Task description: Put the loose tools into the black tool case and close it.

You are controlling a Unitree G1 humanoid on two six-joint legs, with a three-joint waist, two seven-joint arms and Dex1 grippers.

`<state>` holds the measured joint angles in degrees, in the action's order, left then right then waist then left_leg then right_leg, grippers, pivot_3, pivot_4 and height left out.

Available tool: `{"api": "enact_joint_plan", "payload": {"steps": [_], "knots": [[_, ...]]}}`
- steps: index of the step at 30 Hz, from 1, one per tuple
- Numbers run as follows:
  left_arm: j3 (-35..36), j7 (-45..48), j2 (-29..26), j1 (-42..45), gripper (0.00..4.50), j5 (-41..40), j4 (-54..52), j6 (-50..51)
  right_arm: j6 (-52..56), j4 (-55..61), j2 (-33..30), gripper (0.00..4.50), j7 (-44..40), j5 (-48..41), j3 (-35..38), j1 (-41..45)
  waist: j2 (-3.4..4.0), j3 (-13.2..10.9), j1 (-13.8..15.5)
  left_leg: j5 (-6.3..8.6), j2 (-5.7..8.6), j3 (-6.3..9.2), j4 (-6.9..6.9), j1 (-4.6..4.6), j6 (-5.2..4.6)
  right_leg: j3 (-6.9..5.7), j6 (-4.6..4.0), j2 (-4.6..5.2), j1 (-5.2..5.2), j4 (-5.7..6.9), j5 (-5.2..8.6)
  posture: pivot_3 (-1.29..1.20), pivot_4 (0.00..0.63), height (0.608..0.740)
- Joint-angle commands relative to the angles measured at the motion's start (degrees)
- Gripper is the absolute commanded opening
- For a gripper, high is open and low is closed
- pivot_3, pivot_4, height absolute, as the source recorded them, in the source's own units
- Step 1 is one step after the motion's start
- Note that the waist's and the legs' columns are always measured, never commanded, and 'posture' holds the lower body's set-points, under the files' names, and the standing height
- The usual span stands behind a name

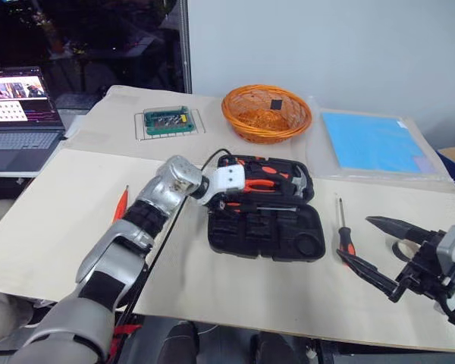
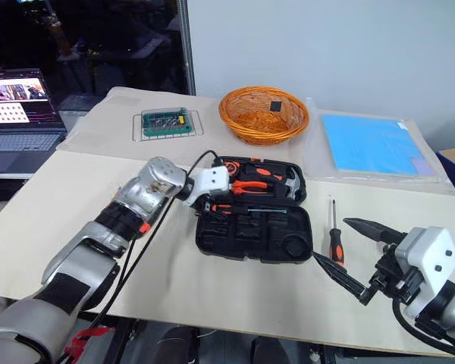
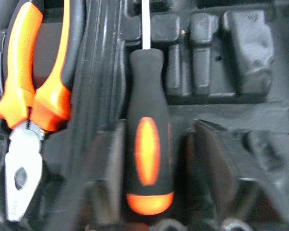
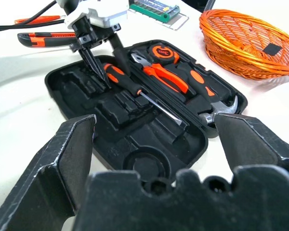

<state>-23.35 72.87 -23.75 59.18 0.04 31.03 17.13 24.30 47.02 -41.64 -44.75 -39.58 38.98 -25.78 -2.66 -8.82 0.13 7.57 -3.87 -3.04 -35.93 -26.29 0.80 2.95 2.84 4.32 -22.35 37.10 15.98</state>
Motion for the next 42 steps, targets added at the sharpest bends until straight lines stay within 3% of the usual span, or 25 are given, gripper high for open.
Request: {"api": "enact_joint_plan", "payload": {"steps": [1,4,7,12,17,23,28,31,35,42], "knots": [[5.37,-1.53,-0.06,-2.36,2.26,-4.39,-7.61,6.88,-0.19,1.22,0.31,4.5,1.36,-0.32,-0.08,0.41,0.12,0.07,-0.03,0.0,0.01,0.01,0.01,0.0,-0.01,0.0,0.02,0.01,0.01,0.0,0.01,0.0,0.15,0.74],[7.5,-6.57,2.32,-5.02,1.25,-5.07,-10.56,9.74,-0.52,0.9,0.62,4.5,2.14,0.15,-1.09,0.94,0.22,0.12,0.39,0.01,0.06,0.03,-0.02,0.03,-0.04,-0.01,0.05,0.02,0.07,0.0,0.03,0.0,0.15,0.74],[10.54,-16.27,8.48,-8.57,0.14,-5.66,-10.28,7.54,-0.5,0.52,0.56,4.5,3.43,0.71,-2.59,2.28,0.22,0.12,0.57,0.0,0.06,0.08,-0.1,0.02,-0.05,-0.04,0.07,0.01,0.1,0.02,0.01,0.0,0.15,0.74],[10.86,-25.27,14.24,-12.46,0.14,-3.51,-7.48,5.56,0.04,1.08,0.84,4.5,5.72,2.19,-5.36,3.37,0.21,0.12,0.55,0.0,0.11,0.12,-0.25,-0.02,-0.06,-0.03,0.15,0.02,0.15,0.01,-0.04,0.0,0.15,0.74],[3.27,-24.33,11.71,-16.02,0.14,2.73,-2.95,4.85,2.15,2.49,-0.05,4.5,8.17,2.67,-7.23,3.55,0.36,0.24,0.1,0.0,0.11,0.12,-0.1,0.09,-0.05,0.03,0.14,-0.03,0.14,0.02,-0.04,0.0,0.15,0.74],[1.7,-24.2,9.41,-17.92,0.14,4.28,-1.74,-0.33,5.67,1.81,-0.38,4.5,11.55,3.21,-6.16,3.78,0.44,0.83,-0.32,0.01,0.08,0.09,-0.08,0.38,-0.04,0.04,0.1,-0.01,0.4,-0.02,-0.02,0.0,0.15,0.74],[12.89,-19.79,11.18,-19.38,0.14,-9.86,-13.09,-3.82,11.93,1.42,1.2,4.5,20.61,2.77,-5.87,7.64,0.62,0.83,-1.05,0.02,0.04,0.04,0.03,0.72,-0.03,0.09,-0.28,0.0,0.57,-0.01,0.19,0.0,0.15,0.74],[14.44,-15.96,9.44,-21.75,0.14,-16.56,-23.97,4.14,21.97,4.89,-2.39,4.5,26.82,8.16,-5.11,5.78,0.68,0.75,-0.75,0.01,0.04,0.03,0.04,0.41,-0.04,0.13,-0.33,0.0,0.26,0.04,0.07,0.0,0.15,0.74],[16.21,-10.62,3.64,-22.12,1.18,-26.23,-36.01,16.56,35.42,0.54,-5.02,4.5,27.11,-1.49,-7.2,12.93,0.71,0.74,-0.78,0.0,0.08,0.02,-0.02,0.15,-0.05,0.17,0.04,0.0,0.14,0.0,-0.05,0.0,0.15,0.74],[15.24,-4.4,-7.2,-22.36,3.66,-34.5,-48.03,27.6,49.33,-13.87,-2.59,4.5,32.17,0.88,-16.5,26.71,0.8,0.68,-0.94,0.0,0.12,0.06,0.0,0.2,-0.06,0.19,0.02,-0.01,0.14,0.0,-0.04,0.0,0.15,0.74]]}}
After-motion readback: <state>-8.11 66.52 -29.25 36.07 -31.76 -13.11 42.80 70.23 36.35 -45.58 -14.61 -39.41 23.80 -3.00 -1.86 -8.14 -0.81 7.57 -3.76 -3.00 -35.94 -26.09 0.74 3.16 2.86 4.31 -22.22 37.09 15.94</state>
